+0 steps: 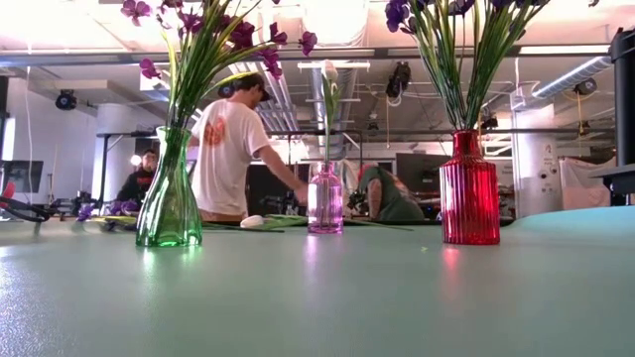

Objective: Sort flowers into vase by color
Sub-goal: Put the pink flowers into the green flower vase

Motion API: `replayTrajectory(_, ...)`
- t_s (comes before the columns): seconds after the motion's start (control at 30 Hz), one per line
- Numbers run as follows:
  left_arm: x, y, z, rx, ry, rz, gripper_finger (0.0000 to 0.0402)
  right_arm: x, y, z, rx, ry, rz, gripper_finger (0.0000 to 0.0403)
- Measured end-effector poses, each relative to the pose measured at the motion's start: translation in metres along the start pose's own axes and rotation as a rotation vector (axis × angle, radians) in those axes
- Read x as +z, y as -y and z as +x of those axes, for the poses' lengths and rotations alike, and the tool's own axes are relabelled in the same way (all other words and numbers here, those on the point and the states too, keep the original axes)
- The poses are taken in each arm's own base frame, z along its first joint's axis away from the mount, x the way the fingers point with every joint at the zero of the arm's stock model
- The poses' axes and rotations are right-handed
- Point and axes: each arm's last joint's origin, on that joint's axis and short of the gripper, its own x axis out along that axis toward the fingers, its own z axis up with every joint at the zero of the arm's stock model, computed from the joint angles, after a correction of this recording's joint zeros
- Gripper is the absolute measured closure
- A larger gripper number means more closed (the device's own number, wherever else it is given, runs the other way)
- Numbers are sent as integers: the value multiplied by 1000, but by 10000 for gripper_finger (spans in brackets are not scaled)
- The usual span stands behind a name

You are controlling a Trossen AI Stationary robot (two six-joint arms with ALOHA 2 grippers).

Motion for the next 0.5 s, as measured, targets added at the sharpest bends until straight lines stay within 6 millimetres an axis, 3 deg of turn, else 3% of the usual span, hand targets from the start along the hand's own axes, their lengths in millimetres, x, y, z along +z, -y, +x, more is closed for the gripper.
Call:
replayTrajectory(0.17, 5, 2, 9, -74, 33, 3, 221, -6, -18, 32, 141, -16, -39, 385)
replayTrajectory(0.5, 7, -7, 30, 7, -3, -34, 220, -22, -57, 91, 267, -55, -180, 385)
